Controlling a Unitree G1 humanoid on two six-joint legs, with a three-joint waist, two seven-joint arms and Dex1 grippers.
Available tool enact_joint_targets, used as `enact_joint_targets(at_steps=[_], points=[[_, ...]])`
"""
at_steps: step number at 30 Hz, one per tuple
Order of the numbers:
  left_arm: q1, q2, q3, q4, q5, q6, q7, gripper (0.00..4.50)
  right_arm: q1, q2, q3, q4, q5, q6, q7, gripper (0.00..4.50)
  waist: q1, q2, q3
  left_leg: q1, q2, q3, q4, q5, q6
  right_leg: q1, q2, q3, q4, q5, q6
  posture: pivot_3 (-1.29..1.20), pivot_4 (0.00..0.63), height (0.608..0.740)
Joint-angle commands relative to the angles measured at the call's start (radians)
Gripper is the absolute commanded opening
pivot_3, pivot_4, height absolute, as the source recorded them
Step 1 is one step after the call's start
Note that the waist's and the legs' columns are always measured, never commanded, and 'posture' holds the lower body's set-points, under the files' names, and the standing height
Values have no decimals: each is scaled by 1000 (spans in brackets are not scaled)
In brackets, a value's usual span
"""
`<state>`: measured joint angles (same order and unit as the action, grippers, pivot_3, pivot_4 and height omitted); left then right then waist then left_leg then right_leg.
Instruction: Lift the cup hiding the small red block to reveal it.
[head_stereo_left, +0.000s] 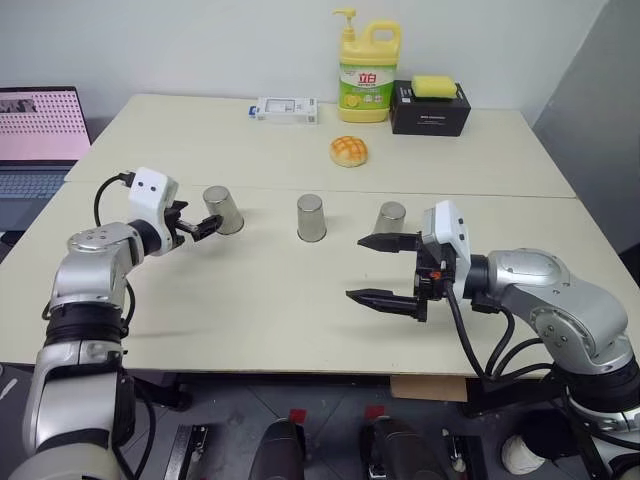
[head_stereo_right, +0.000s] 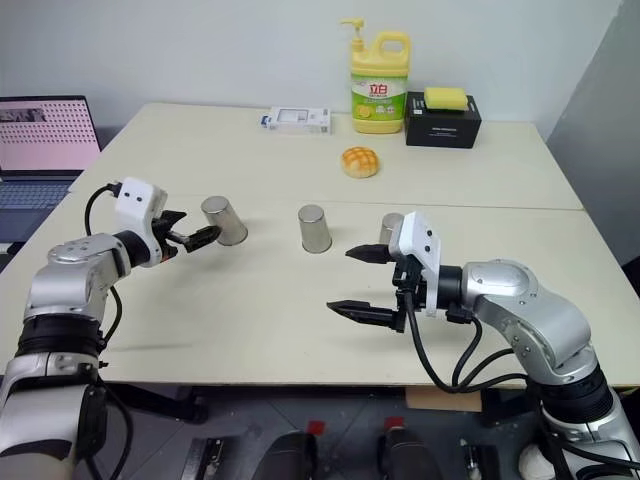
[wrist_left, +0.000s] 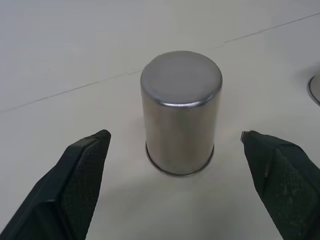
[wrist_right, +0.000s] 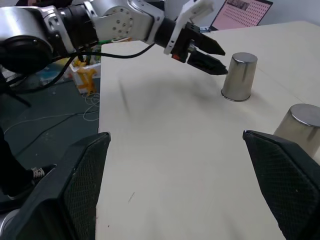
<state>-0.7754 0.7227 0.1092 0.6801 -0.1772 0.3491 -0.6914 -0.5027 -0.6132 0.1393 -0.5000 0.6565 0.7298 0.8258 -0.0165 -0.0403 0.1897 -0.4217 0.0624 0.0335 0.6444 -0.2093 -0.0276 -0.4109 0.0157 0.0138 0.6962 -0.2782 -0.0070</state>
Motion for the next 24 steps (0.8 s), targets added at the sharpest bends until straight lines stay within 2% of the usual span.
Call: enact_joint_targets(at_steps=[1, 13, 17, 22, 24], points=[[-95, -14, -11, 131, 42, -90, 15, 4467, -12, 0, -17, -43, 7, 0, -8, 4500, -2, 0, 0, 0, 0, 0, 0, 0, 0, 0, 0, 0, 0, 0, 0, 0, 150, 740], [-303, -102, -35, 474, 121, -220, 32, 4467, -32, 10, -14, -50, 11, 18, -21, 4500, -5, 0, 0, -1, -1, 1, 0, 0, 0, -1, 1, -1, 0, 0, 0, 0, 150, 740], [-326, -110, -35, 523, 136, -240, 48, 3856, -31, 13, -13, -50, 10, 18, -23, 4500, -9, 0, 0, -1, -1, 0, 0, 0, 0, -1, 1, -2, 0, 0, 0, 0, 150, 740], [-329, -109, -40, 535, 150, -259, 37, 2824, -18, 12, -12, -50, 4, 11, -23, 4500, -10, 0, 0, -1, -1, 0, 0, 0, 0, -1, 1, -2, 0, 0, 0, 0, 150, 740], [-331, -103, -37, 527, 151, -267, 31, 2683, -13, 10, -13, -50, 2, 8, -21, 4500, -10, 0, 0, -1, -1, 0, 1, 0, 0, -1, 1, -2, 0, 0, 0, 0, 150, 740]])
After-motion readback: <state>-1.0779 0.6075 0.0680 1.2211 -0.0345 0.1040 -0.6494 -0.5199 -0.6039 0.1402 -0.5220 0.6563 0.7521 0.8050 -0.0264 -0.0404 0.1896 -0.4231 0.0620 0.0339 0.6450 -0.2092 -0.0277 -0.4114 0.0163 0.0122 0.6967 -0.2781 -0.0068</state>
